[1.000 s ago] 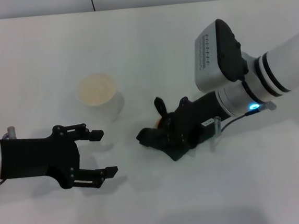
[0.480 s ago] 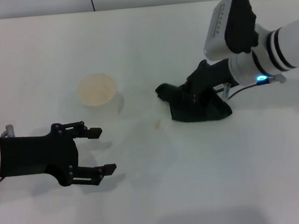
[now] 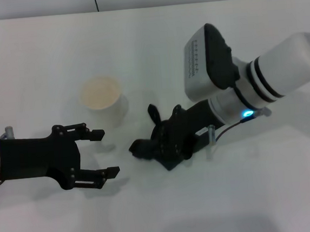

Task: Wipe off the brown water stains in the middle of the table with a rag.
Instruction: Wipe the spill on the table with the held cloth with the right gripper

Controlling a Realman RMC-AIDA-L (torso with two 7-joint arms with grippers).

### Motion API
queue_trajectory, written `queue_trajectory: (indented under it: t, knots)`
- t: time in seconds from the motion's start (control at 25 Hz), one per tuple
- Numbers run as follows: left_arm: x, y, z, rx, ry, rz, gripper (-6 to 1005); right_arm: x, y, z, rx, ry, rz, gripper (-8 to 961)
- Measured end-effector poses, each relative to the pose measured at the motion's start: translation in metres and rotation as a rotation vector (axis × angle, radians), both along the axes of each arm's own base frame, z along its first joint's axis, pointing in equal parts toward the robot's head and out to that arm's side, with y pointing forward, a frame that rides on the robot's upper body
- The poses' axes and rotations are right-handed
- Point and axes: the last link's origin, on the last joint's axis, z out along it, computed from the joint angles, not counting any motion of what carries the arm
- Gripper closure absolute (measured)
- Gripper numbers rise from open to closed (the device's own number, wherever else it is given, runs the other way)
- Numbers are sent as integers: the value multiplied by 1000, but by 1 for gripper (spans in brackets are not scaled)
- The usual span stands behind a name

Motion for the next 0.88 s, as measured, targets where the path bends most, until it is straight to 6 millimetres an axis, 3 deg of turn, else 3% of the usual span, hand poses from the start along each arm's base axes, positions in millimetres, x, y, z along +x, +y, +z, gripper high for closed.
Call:
queue_trajectory:
  t: [0.24, 0.48, 0.88]
  knots:
    - [1, 1, 0, -1, 4, -4, 136, 1, 2, 1, 10, -1, -5, 865]
    - [-3, 1, 2, 13, 0, 8, 136, 24, 22, 31, 126, -9, -57, 864]
    - [-3, 4, 5, 26, -3, 10, 136, 65, 10, 69, 100, -92, -102, 864]
